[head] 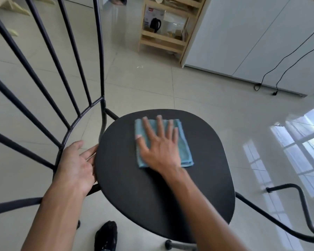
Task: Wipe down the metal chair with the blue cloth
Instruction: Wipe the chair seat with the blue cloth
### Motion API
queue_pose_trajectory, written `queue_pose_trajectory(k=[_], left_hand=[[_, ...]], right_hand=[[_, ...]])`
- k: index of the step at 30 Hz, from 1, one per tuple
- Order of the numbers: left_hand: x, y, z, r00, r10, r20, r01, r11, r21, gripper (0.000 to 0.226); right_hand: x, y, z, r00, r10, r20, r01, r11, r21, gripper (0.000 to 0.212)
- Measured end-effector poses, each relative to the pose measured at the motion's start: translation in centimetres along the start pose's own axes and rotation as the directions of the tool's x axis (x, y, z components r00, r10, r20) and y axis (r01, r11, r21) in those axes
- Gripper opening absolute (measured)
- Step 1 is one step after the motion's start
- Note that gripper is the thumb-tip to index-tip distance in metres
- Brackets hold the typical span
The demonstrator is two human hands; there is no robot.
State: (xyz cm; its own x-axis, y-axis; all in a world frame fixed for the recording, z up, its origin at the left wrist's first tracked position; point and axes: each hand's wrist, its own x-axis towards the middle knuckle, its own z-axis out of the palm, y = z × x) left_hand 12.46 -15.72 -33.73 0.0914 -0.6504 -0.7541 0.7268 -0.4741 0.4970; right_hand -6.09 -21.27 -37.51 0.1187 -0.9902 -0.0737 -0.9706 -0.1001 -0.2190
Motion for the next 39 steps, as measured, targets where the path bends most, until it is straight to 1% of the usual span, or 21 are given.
queue_pose_trajectory(k=[3, 4, 5, 7, 9, 12, 14, 15, 17, 18, 19, 21, 23, 25, 29, 33, 35, 39], left_hand=[[0.0, 0.1, 0.0, 1.0, -0.009, 0.011, 0.009, 1.0, 0.021, 0.043], [0.0, 0.1, 0.0, 1.0, -0.013, 0.008, 0.013, 0.999, 0.029, 0.043], [0.1, 0.1, 0.0, 1.0, -0.017, 0.007, 0.017, 0.999, 0.032, 0.042], [0.1, 0.1, 0.1, 1.0, -0.019, 0.004, 0.018, 0.999, 0.029, 0.042], [0.3, 0.0, 0.0, 1.0, -0.006, 0.001, 0.006, 1.0, 0.014, 0.042], [0.3, -0.1, -0.1, 1.0, 0.027, -0.012, -0.027, 1.0, -0.003, 0.045], [0.2, -0.1, 0.1, 0.999, 0.039, -0.019, -0.039, 0.999, -0.002, 0.046], [0.2, -0.1, 0.1, 0.999, 0.042, -0.021, -0.042, 0.999, -0.002, 0.046], [0.1, -0.2, 0.3, 0.999, 0.04, -0.025, -0.04, 0.999, 0.001, 0.048], [0.1, -0.2, 0.3, 0.999, 0.041, -0.033, -0.041, 0.999, -0.003, 0.049], [0.1, -0.2, 0.3, 0.999, 0.038, -0.038, -0.038, 0.999, -0.009, 0.051], [-0.1, -0.1, 0.3, 0.999, 0.027, -0.039, -0.027, 1.0, -0.015, 0.055], [-0.2, 0.0, 0.2, 0.999, 0.014, -0.034, -0.015, 1.0, -0.022, 0.059], [-0.2, 0.0, 0.0, 1.0, 0.013, -0.021, -0.014, 0.999, -0.034, 0.061], [-0.3, -0.3, 0.3, 1.0, 0.008, -0.027, -0.011, 0.995, -0.103, 0.061], [0.0, -0.2, 0.1, 1.0, 0.003, -0.01, -0.004, 0.997, -0.071, 0.062], [0.1, -0.1, -0.2, 1.0, -0.001, -0.005, 0.001, 0.999, -0.041, 0.063], [0.2, 0.0, -0.3, 1.0, -0.004, 0.003, 0.004, 1.0, -0.008, 0.06]], right_hand=[[-5.4, -2.7, 0.2, 0.973, -0.229, 0.032, 0.227, 0.973, 0.046, 0.064], [-7.5, -2.3, -0.1, 0.964, -0.261, 0.049, 0.258, 0.964, 0.061, 0.064], [-9.5, -1.1, -0.2, 0.965, -0.256, 0.062, 0.252, 0.966, 0.065, 0.063], [-12.2, 2.8, -0.8, 0.986, -0.159, 0.038, 0.159, 0.987, 0.011, 0.062], [-12.2, 7.2, -1.8, 1.0, 0.017, -0.019, -0.018, 0.999, -0.04, 0.063], [-7.7, 10.5, -2.6, 0.97, 0.24, -0.048, -0.242, 0.97, -0.027, 0.065], [-3.3, 10.5, -2.6, 0.939, 0.33, -0.094, -0.333, 0.943, -0.014, 0.064], [-1.0, 9.8, -2.5, 0.931, 0.348, -0.109, -0.35, 0.937, 0.004, 0.064], [2.8, 7.5, -2.1, 0.938, 0.33, -0.106, -0.329, 0.944, 0.027, 0.064], [4.2, 5.8, -1.8, 0.954, 0.286, -0.091, -0.285, 0.958, 0.027, 0.064], [5.0, 3.8, -1.4, 0.972, 0.222, -0.074, -0.221, 0.975, 0.024, 0.064], [5.1, -0.4, -0.4, 0.998, 0.05, -0.049, -0.049, 0.998, 0.031, 0.063], [3.3, -3.7, 0.7, 0.993, -0.11, -0.039, 0.112, 0.993, 0.047, 0.062], [1.3, -5.5, 1.6, 0.983, -0.181, -0.028, 0.182, 0.982, 0.05, 0.062], [2.2, -6.4, 1.5, 0.981, -0.192, -0.003, 0.191, 0.979, 0.063, 0.061], [5.8, -5.3, 0.8, 0.971, -0.239, 0.009, 0.238, 0.969, 0.064, 0.062], [7.3, -3.1, 0.2, 0.982, -0.186, -0.021, 0.187, 0.982, 0.031, 0.065], [8.0, 3.7, -1.4, 0.998, 0.01, -0.065, -0.012, 1.0, -0.024, 0.068]])
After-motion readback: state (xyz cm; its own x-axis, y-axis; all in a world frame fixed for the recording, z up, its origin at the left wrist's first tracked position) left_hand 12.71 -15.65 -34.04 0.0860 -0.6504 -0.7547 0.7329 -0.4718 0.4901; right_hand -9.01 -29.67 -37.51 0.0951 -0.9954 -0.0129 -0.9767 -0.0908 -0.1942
